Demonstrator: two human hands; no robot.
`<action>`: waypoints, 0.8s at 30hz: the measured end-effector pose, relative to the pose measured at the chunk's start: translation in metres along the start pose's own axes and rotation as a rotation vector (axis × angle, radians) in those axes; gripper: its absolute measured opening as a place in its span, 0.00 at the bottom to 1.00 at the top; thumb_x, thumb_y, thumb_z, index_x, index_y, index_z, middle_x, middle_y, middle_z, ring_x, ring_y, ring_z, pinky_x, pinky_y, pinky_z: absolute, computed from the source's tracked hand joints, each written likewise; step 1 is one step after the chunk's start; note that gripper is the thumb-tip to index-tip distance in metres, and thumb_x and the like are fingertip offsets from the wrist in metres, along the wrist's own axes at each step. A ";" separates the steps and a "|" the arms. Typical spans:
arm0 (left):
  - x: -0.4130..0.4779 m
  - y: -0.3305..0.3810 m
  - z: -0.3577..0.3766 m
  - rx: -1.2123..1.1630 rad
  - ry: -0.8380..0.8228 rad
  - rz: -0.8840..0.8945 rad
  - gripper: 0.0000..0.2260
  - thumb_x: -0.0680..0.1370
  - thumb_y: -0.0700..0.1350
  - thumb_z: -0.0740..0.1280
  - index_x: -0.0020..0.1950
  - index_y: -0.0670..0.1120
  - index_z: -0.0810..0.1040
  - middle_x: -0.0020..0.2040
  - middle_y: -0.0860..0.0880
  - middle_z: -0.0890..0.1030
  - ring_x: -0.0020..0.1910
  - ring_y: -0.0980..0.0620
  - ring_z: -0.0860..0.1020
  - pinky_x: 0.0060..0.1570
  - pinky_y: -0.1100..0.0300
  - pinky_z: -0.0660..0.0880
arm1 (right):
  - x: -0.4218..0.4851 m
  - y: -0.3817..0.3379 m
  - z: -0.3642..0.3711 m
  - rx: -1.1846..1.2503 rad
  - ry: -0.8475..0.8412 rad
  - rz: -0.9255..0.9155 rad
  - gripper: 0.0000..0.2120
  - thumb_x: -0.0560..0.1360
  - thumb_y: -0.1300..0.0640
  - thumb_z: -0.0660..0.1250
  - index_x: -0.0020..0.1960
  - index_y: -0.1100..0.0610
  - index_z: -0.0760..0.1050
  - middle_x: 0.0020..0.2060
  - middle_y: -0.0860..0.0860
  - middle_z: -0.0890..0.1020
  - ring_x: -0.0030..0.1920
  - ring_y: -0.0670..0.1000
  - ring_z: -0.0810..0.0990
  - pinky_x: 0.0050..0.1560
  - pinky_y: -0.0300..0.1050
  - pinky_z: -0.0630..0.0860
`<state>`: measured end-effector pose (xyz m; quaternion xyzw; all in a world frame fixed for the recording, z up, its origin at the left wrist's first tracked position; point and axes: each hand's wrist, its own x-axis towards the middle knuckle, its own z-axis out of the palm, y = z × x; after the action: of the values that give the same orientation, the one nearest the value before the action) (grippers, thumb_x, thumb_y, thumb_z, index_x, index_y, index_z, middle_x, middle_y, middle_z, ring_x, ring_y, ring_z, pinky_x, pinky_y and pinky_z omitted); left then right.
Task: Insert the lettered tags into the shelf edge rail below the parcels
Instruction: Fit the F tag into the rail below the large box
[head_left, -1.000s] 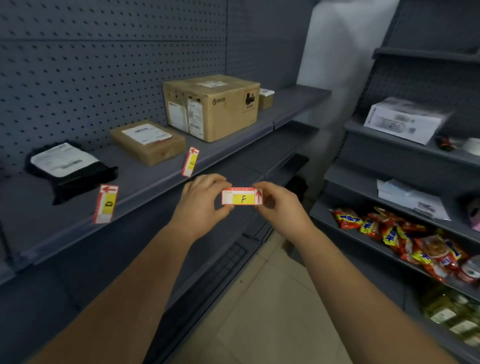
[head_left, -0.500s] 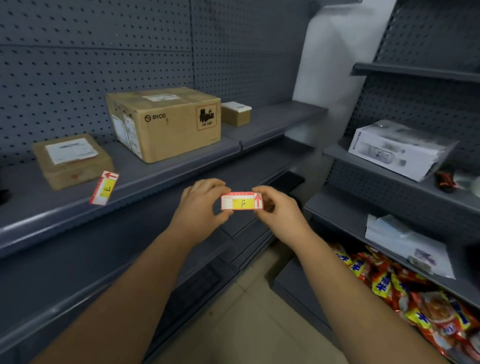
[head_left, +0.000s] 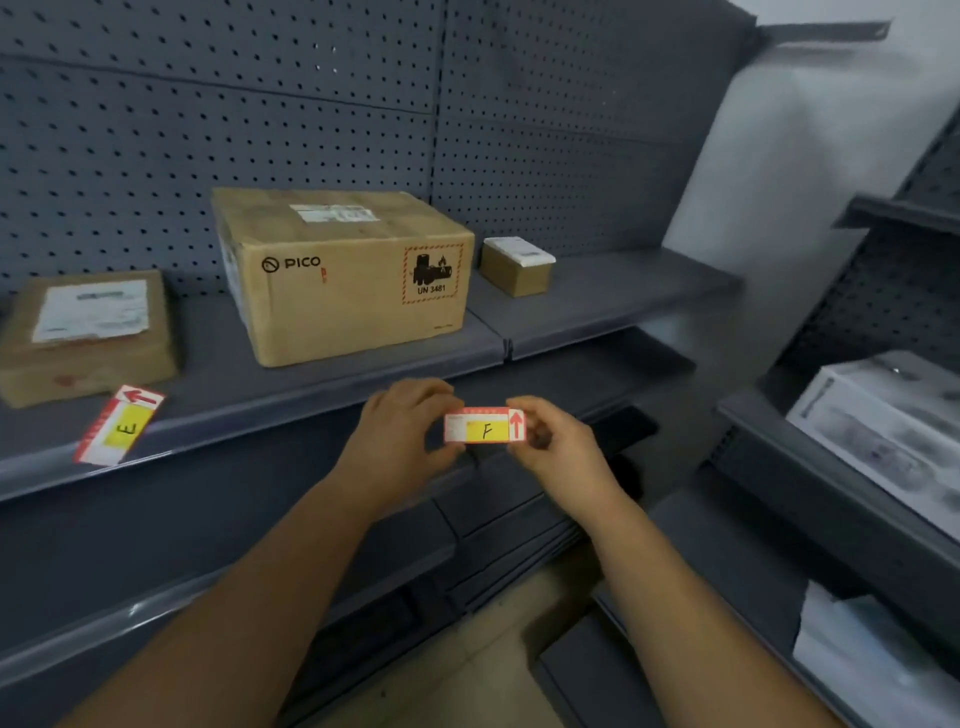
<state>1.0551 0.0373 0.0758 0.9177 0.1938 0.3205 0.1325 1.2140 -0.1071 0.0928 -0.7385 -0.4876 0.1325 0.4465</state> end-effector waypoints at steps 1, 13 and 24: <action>0.008 -0.004 0.003 0.002 0.011 -0.014 0.19 0.71 0.51 0.72 0.61 0.52 0.76 0.62 0.54 0.74 0.63 0.54 0.68 0.62 0.52 0.61 | 0.013 0.000 -0.003 -0.001 -0.013 -0.010 0.20 0.72 0.66 0.70 0.58 0.45 0.76 0.45 0.44 0.80 0.43 0.36 0.77 0.47 0.31 0.72; 0.040 -0.045 0.006 0.175 0.073 -0.202 0.19 0.71 0.51 0.71 0.61 0.51 0.76 0.61 0.53 0.75 0.60 0.52 0.71 0.59 0.51 0.66 | 0.113 0.016 0.021 0.084 -0.200 -0.125 0.20 0.73 0.66 0.70 0.59 0.46 0.77 0.41 0.38 0.78 0.42 0.32 0.76 0.47 0.25 0.71; 0.029 -0.026 -0.011 0.383 0.210 -0.399 0.19 0.70 0.57 0.64 0.59 0.52 0.77 0.59 0.53 0.76 0.58 0.53 0.73 0.54 0.52 0.69 | 0.159 0.013 0.034 0.147 -0.447 -0.377 0.18 0.74 0.61 0.70 0.60 0.44 0.76 0.46 0.42 0.80 0.47 0.39 0.78 0.49 0.36 0.75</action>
<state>1.0621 0.0743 0.0904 0.8315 0.4400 0.3391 -0.0033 1.2784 0.0421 0.1013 -0.5530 -0.6914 0.2415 0.3972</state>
